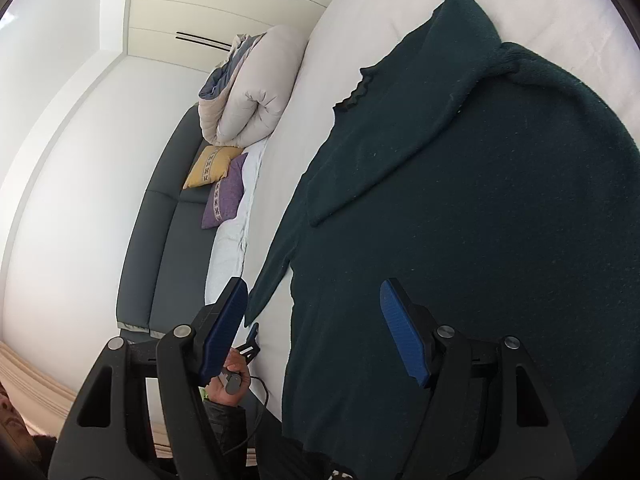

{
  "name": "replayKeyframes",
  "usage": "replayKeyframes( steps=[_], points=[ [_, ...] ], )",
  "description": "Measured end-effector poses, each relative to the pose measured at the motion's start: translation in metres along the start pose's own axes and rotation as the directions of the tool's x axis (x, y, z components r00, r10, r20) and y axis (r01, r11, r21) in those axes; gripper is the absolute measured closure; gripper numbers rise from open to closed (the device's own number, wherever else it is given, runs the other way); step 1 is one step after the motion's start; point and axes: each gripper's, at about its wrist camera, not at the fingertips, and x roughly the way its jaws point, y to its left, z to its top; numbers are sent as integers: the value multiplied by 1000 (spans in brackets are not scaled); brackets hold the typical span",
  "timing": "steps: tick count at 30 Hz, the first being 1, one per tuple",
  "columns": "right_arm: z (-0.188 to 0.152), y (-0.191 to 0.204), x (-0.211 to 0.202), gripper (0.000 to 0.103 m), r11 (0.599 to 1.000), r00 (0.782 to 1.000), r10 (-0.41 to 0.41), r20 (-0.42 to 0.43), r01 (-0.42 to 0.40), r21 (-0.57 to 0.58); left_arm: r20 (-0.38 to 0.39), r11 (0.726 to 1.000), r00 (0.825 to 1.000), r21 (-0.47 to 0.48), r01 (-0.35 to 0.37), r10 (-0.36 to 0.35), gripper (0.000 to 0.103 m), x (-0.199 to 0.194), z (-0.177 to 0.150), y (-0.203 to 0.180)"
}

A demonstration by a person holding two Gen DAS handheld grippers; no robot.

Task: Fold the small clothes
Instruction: 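Grasp the other sleeve cuff with the left gripper and lift it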

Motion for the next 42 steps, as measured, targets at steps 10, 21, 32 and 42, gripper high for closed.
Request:
replayKeyframes(
  steps=[10,21,32,42],
  points=[
    [-14,33,10,35,1000,1000,-13,6,13,-23,69,990,994,-123,-74,83,42,30,42,1],
    [2,15,4,35,999,999,-30,42,30,-17,-3,825,984,545,-147,178,94,76,-60,-150],
    [57,-12,24,35,1000,999,-22,26,22,2,124,-185,934,981,-63,336,93,159,-396,-162],
    [98,-22,142,34,996,986,9,-166,6,92,62,-82,942,996,-36,331,87,151,-378,-147]
  ],
)
